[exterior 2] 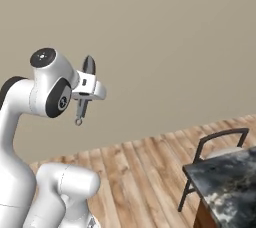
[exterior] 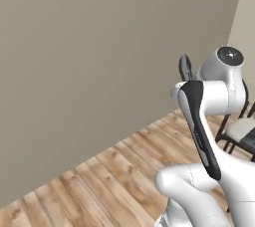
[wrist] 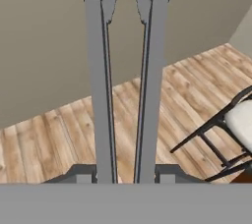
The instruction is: Take the tongs from the drawer on the left and place them on the dining counter next to the tray containing the hot dog.
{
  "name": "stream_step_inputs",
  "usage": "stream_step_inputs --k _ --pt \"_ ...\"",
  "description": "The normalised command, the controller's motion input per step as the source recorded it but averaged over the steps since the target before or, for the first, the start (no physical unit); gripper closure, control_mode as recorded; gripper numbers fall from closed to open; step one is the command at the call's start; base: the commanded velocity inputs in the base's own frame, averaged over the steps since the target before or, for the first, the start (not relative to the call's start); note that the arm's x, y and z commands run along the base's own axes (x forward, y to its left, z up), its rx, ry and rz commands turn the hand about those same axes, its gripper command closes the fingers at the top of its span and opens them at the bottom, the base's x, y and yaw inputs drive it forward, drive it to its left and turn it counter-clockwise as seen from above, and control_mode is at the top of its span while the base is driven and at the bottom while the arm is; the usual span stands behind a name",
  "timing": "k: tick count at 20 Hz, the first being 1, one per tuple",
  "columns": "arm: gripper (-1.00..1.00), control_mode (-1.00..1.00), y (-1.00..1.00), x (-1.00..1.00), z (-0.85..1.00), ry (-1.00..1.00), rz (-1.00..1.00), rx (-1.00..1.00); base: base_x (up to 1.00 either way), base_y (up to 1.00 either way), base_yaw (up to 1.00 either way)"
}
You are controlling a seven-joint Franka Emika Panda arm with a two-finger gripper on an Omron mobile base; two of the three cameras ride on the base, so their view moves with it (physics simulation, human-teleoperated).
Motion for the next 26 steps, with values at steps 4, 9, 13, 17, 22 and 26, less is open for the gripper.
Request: stream_step_inputs --k 4,9,13,17,22,26 --pt "1.0 1.0 0.0 0.0 0.0 0.0 0.0 0.0 0.23 0.54 -0.47" --pt "1.0 1.0 0.0 0.0 0.0 0.0 0.0 0.0 0.23 0.56 -0.46" --pt "1.0 1.0 0.0 0.0 0.0 0.0 0.0 0.0 0.43 0.62 -0.44" --pt "1.0 1.0 0.0 0.0 0.0 0.0 0.0 0.0 0.5 0.74 -0.46" --pt "1.0 1.0 0.0 0.0 0.0 0.0 0.0 0.0 0.43 0.75 -0.49" --pt "1.0 1.0 0.0 0.0 0.0 0.0 0.0 0.0 0.5 0.74 -0.5"
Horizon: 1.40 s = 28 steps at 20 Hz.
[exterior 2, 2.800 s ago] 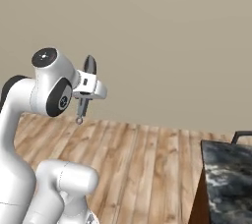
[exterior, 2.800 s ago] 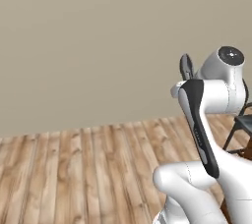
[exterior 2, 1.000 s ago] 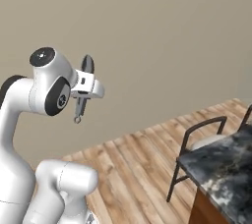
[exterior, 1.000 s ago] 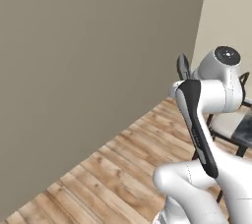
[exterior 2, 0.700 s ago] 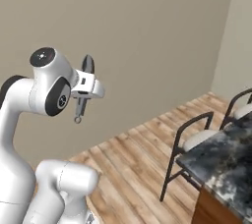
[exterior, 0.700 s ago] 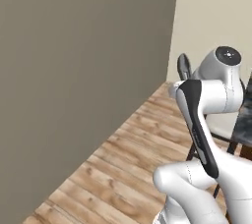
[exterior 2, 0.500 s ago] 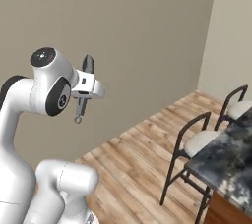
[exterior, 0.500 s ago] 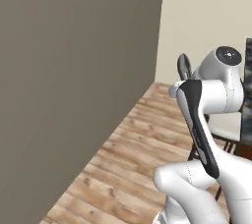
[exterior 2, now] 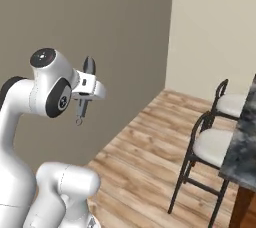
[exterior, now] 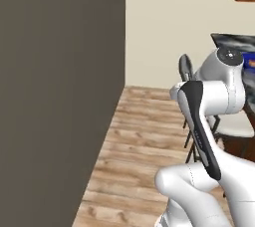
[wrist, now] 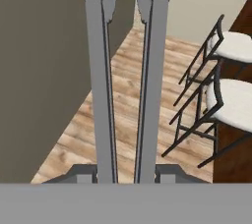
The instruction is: Take the tongs from the drawer on the left and place them on the dining counter next to the tray containing the hot dog.
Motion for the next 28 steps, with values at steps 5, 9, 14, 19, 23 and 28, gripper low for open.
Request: stream_step_inputs --k 5,9,14,19,23,28 --pt "1.0 1.0 0.0 0.0 0.0 0.0 0.0 0.0 0.83 0.75 -0.47" --pt "1.0 1.0 0.0 0.0 0.0 0.0 0.0 0.0 1.0 0.64 -0.44" --pt "1.0 1.0 0.0 0.0 0.0 0.0 0.0 0.0 1.0 0.51 -0.41" --pt "1.0 1.0 0.0 0.0 0.0 0.0 0.0 0.0 1.0 0.48 -0.38" --pt "1.0 1.0 0.0 0.0 0.0 0.0 0.0 0.0 1.0 0.49 -0.37" --pt "1.0 1.0 0.0 0.0 0.0 0.0 0.0 0.0 1.0 0.46 -0.35"
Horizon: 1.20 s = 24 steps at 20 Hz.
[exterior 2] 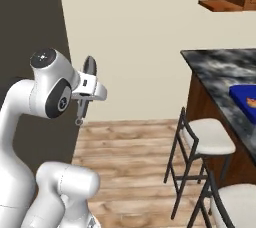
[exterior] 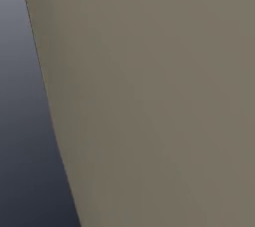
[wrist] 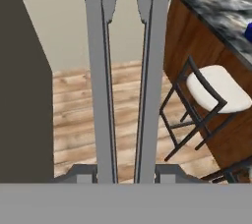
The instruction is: Take the tongs from the drawer on the left and place them on the dining counter next to the tray containing the hot dog.
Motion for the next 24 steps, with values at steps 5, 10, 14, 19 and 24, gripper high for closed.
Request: stream_step_inputs --k 5,10,14,19,24 --pt "1.0 1.0 0.0 0.0 0.0 0.0 0.0 0.0 1.0 0.41 -0.36" --pt "1.0 1.0 0.0 0.0 0.0 0.0 0.0 0.0 0.82 0.35 -0.41" --pt "1.0 1.0 0.0 0.0 0.0 0.0 0.0 0.0 0.55 0.22 -0.45" --pt "1.0 1.0 0.0 0.0 0.0 0.0 0.0 0.0 0.29 0.14 -0.42" --pt "1.0 1.0 0.0 0.0 0.0 0.0 0.0 0.0 0.34 0.15 -0.4"
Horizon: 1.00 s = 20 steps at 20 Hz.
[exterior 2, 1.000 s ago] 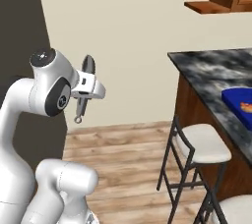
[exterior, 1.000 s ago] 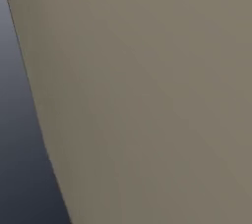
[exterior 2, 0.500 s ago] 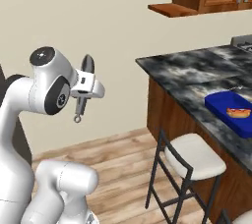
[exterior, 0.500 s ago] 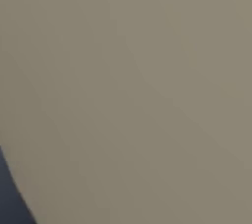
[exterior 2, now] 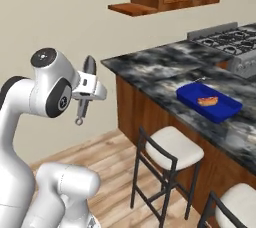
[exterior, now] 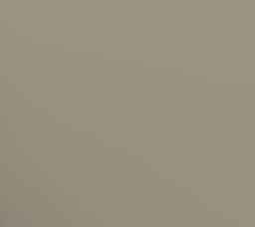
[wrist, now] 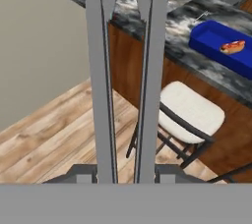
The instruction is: Take the tongs from the drawer on the left and place them on the dining counter next to the tray containing the hot dog.
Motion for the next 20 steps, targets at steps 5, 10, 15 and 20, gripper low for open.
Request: stream_step_inputs --k 5,10,15,20 --pt "1.0 1.0 0.0 0.0 0.0 0.0 0.0 0.0 0.59 0.28 -0.36" --pt "1.0 1.0 0.0 0.0 0.0 0.0 0.0 0.0 0.63 0.38 -0.33" --pt "1.0 1.0 0.0 0.0 0.0 0.0 0.0 0.0 0.55 0.27 -0.32" --pt "1.0 1.0 0.0 0.0 0.0 0.0 0.0 0.0 0.54 0.14 -0.36"
